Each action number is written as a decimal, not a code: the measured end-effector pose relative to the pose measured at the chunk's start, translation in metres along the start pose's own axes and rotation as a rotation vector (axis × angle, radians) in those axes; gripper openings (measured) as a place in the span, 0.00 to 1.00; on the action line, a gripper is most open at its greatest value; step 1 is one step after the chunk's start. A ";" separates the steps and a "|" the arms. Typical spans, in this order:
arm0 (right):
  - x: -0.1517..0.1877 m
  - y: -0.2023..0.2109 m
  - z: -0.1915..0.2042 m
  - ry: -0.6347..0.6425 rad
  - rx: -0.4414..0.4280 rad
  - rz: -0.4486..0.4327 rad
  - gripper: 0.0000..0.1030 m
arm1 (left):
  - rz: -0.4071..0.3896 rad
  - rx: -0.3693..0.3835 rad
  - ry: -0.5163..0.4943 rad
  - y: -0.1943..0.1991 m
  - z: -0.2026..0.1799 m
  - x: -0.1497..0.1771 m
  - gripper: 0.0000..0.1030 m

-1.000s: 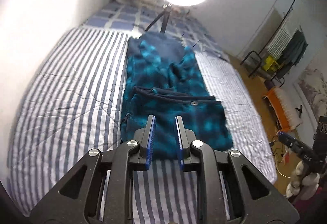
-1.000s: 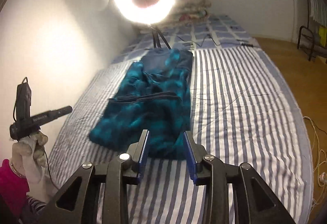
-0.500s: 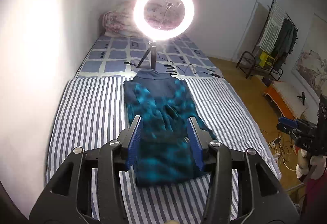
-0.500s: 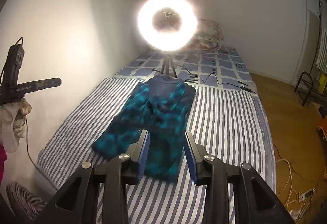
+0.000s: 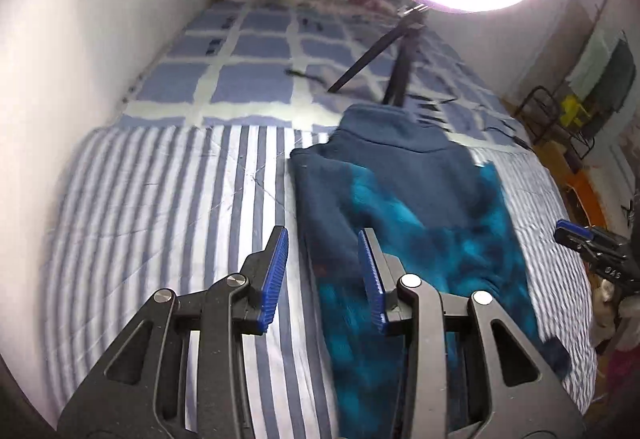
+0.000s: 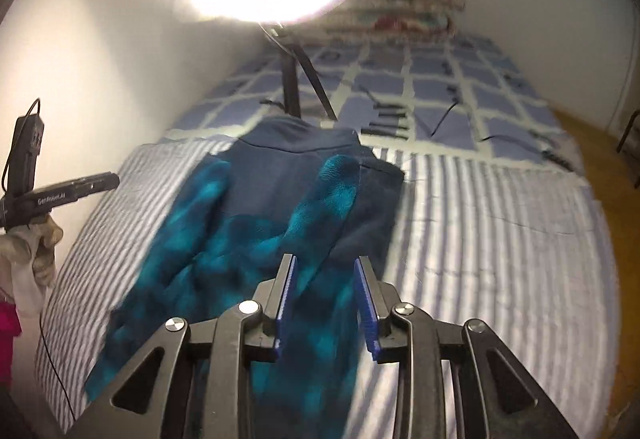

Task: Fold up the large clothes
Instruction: 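Grasp the collar end with both grippers and lift it toward the hem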

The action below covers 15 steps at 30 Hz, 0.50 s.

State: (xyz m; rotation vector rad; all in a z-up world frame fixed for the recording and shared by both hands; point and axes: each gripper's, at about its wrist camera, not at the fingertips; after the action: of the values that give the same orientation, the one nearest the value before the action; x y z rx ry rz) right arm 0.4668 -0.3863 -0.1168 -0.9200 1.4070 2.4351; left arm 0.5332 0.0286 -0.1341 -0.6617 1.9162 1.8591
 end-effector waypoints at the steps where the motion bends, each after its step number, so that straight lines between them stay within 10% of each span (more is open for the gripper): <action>1: -0.004 -0.013 -0.005 -0.005 -0.004 0.001 0.28 | 0.009 0.008 0.005 -0.016 -0.001 -0.003 0.36; 9: -0.015 -0.124 -0.012 0.038 -0.045 0.124 0.28 | 0.074 0.011 -0.088 -0.106 -0.033 0.000 0.36; 15: -0.023 -0.097 -0.013 0.074 -0.168 0.132 0.33 | 0.048 0.070 -0.074 -0.104 -0.019 -0.011 0.36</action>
State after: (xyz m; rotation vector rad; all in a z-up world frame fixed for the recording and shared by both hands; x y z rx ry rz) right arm 0.5339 -0.3416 -0.1776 -0.9921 1.3433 2.6778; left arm 0.6035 0.0097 -0.2113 -0.5217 1.9560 1.8094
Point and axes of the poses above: each gripper's, at about its wrist camera, not at the fingertips, and y roughly against the way its jaws point, z to its left, x to its underside, and after that the axes turned 15 degrees about -x, right-handed
